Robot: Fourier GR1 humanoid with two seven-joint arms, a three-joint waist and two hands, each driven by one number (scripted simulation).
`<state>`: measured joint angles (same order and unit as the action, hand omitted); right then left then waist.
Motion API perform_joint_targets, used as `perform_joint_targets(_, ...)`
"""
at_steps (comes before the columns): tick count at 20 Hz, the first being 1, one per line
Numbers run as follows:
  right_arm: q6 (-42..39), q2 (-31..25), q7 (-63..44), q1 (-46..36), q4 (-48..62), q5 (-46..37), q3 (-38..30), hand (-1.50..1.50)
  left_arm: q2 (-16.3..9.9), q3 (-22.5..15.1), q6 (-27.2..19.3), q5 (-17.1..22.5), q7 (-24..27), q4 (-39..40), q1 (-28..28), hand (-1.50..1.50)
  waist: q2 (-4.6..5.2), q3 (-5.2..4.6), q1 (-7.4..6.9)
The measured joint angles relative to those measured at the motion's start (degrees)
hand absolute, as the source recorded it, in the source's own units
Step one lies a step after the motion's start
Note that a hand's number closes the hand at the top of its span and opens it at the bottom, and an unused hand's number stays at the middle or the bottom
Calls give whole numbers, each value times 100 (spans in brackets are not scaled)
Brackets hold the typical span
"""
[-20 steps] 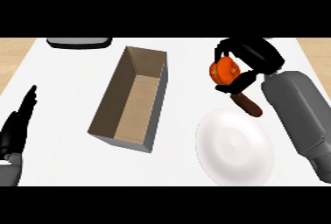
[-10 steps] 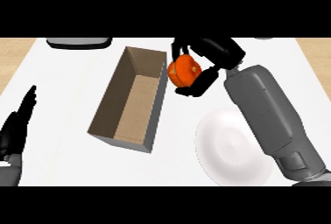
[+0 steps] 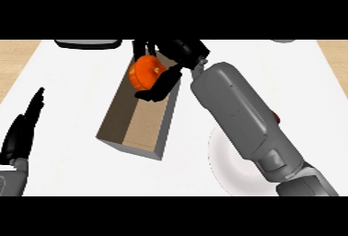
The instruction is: Pick the squash from the plate and place it in the cardboard box
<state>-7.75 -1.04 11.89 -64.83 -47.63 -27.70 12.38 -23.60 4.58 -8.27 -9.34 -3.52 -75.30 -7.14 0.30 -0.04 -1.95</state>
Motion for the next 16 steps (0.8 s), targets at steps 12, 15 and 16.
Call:
perform_joint_targets(12, 1299, 98, -542, -841, 1397, 1450, 1662, 150, 111, -109, 127, -121, -125, 87, -452, 0, 75, -7, -333)
perform_joint_targets(15, 1367, 100, -756, -775, 1585, 1816, 1909, -150, 115, -116, 171, -126, -80, 149, -509, 0, 98, -9, -415)
perform_joint_targets(16, 1372, 102, -805, -733, 1639, 1934, 1987, -150, 127, -130, 167, -148, -99, 184, -601, 0, 113, -10, -439)
